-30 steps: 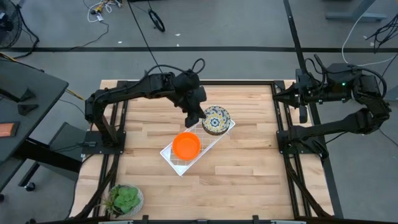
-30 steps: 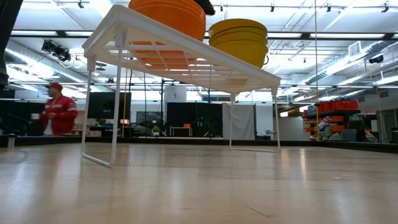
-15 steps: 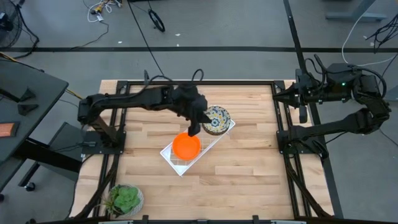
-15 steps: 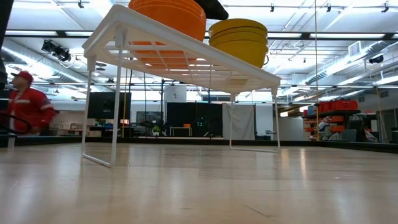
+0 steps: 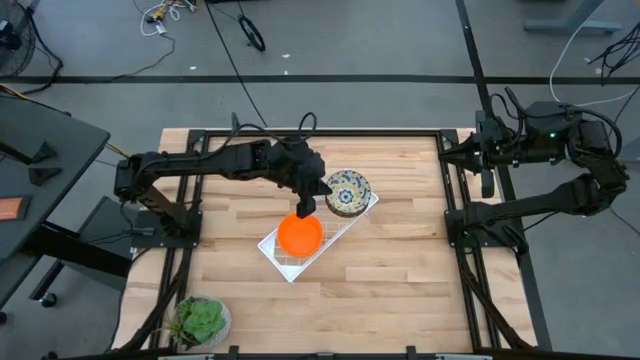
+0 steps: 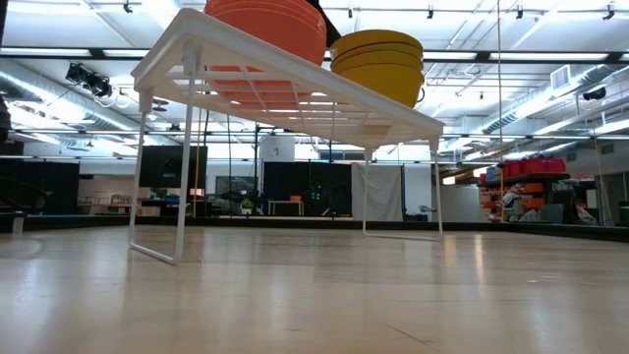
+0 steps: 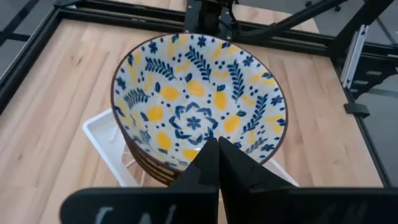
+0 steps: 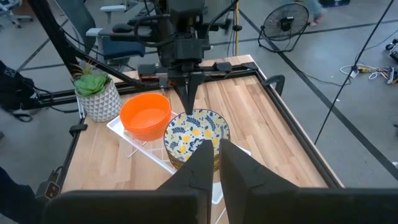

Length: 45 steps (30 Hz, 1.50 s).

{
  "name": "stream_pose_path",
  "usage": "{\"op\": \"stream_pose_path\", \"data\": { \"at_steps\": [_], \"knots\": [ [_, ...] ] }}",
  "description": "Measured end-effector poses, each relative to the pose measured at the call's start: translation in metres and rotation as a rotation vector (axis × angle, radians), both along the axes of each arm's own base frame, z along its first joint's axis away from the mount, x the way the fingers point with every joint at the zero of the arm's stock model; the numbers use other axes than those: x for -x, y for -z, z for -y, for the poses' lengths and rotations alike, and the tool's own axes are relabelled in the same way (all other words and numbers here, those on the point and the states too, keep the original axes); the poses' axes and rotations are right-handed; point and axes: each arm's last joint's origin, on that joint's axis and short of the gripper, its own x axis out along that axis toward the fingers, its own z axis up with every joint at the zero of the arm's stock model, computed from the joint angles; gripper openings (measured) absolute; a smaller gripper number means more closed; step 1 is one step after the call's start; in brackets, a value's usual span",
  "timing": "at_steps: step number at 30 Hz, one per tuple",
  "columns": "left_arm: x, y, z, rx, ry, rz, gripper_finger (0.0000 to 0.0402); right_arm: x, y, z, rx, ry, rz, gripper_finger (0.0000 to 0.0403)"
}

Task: Pick & Place Mini bowls
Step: Stack the yellow patterned bowl on top of the yellow patterned bowl on the shelf, then return to Home Position

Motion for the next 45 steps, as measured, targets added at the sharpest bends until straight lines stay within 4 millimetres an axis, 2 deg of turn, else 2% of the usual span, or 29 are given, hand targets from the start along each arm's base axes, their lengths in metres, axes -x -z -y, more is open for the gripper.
{"op": "stream_pose_path", "data": {
  "at_steps": [5,13,20,24,29,35,45],
  "knots": [
    [0.001,0.004,0.001,-0.008,0.01,-0.017,0.0001,0.0,0.0,0.0,0.0,0.0,0.0,0.0032],
    [0.003,-0.007,-0.001,-0.022,-0.002,0.035,0.0004,0.0,0.0,0.0,0.0,0.0,0.0,0.0032],
    [0.029,-0.037,0.0,-0.04,-0.014,0.134,0.0003,0.0,0.0,0.0,0.0,0.0,0.0,0.0032],
    [0.051,-0.041,0.003,-0.06,-0.038,0.182,0.0003,0.0,0.0,0.0,0.0,0.0,0.0,0.0032],
    [0.079,-0.029,0.015,-0.028,-0.036,0.27,0.0002,0.0,0.0,0.0,0.0,0.0,0.0,0.0032],
    [0.106,-0.005,0.033,-0.028,-0.007,0.274,0.0001,0.0,0.0,0.0,0.0,0.0,0.0,0.0032],
    [0.136,0.034,0.059,-0.018,0.094,0.402,0.0001,0.0,0.0,0.0,0.0,0.0,0.0,0.0032]
  ]
}}
